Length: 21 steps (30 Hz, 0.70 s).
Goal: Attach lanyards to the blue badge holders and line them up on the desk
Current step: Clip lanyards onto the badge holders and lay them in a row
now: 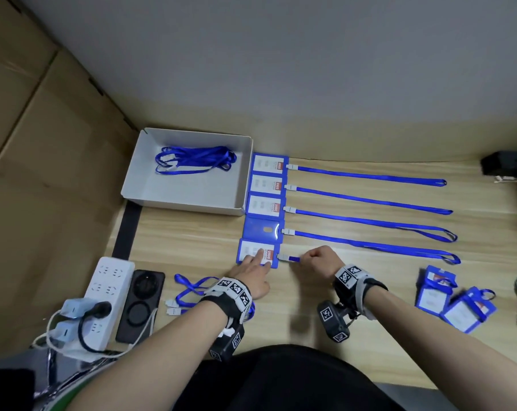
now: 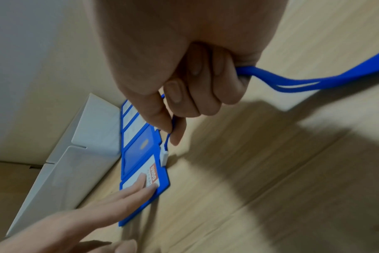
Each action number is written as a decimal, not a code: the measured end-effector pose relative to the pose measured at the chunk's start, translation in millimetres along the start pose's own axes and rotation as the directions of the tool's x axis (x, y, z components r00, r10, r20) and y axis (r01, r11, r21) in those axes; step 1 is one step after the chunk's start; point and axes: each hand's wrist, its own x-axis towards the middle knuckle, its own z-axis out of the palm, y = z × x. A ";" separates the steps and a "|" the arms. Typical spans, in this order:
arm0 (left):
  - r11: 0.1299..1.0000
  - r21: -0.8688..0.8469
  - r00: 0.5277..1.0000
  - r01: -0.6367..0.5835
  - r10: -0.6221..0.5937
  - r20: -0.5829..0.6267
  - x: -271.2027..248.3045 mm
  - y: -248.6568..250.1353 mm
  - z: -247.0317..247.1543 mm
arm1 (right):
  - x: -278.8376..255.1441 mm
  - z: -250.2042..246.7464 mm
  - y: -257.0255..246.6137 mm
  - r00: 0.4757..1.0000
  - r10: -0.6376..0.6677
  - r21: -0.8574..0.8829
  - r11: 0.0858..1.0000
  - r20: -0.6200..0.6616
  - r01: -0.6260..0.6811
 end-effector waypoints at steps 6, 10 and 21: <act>0.996 0.059 0.997 0.069 -0.070 0.028 -2.7 15.5 -3.6 | -13.6 -38.1 19.4 0.999 -0.027 -0.102 0.994 -0.038 0.023; 0.991 0.065 0.991 0.114 -0.118 0.059 -2.0 25.5 -10.2 | -27.7 -64.6 35.3 0.996 -0.010 -0.160 0.987 -0.084 -0.004; 0.967 0.000 0.967 0.254 -0.254 0.021 -1.1 43.1 -12.2 | -56.3 -110.3 88.5 0.963 0.057 -0.230 0.966 -0.264 -0.120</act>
